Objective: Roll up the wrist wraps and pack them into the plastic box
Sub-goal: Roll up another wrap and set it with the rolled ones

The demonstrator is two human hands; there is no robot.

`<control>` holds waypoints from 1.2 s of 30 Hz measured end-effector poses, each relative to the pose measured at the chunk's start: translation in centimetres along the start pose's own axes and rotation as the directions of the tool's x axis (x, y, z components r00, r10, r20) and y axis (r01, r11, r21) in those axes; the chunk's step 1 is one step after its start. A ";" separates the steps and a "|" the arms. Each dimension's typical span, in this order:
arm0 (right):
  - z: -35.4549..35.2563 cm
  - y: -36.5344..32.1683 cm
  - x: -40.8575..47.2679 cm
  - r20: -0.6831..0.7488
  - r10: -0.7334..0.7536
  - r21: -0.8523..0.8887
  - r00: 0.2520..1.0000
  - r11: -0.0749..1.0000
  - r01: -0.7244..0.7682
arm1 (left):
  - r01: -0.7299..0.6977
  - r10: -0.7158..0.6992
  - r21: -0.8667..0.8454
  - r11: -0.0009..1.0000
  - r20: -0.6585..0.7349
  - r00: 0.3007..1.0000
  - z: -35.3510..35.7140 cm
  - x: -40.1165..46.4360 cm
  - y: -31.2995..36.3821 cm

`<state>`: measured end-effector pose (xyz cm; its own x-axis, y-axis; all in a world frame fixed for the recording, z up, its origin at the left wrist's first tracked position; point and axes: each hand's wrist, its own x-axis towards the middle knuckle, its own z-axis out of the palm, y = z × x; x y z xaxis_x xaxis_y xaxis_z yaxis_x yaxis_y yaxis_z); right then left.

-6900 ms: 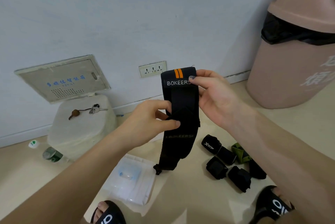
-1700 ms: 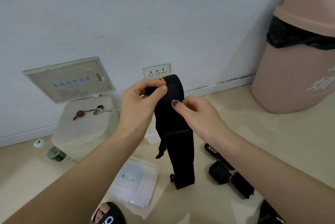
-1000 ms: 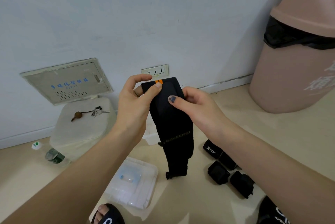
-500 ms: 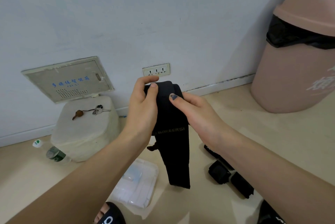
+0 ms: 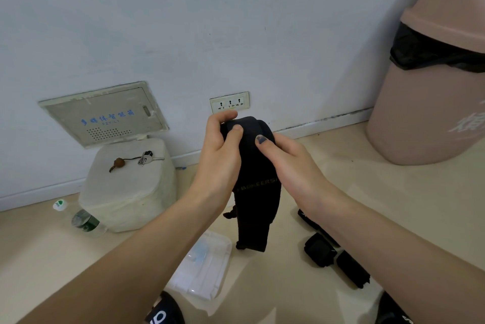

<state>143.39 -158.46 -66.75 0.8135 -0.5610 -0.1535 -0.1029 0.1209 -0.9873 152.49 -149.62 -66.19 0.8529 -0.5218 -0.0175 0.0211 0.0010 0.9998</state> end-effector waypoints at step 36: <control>-2.3 -1.3 0.6 -0.066 0.016 0.306 0.998 0.952 0.006 | -0.044 -0.029 0.223 0.974 0.315 0.949 -0.5 -1.3 -0.8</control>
<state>142.71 -160.89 -65.70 0.7721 -0.6121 -0.1711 0.0816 0.3625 -0.9284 151.59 -148.48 -66.97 0.6439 -0.7640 -0.0420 -0.1330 -0.1659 0.9771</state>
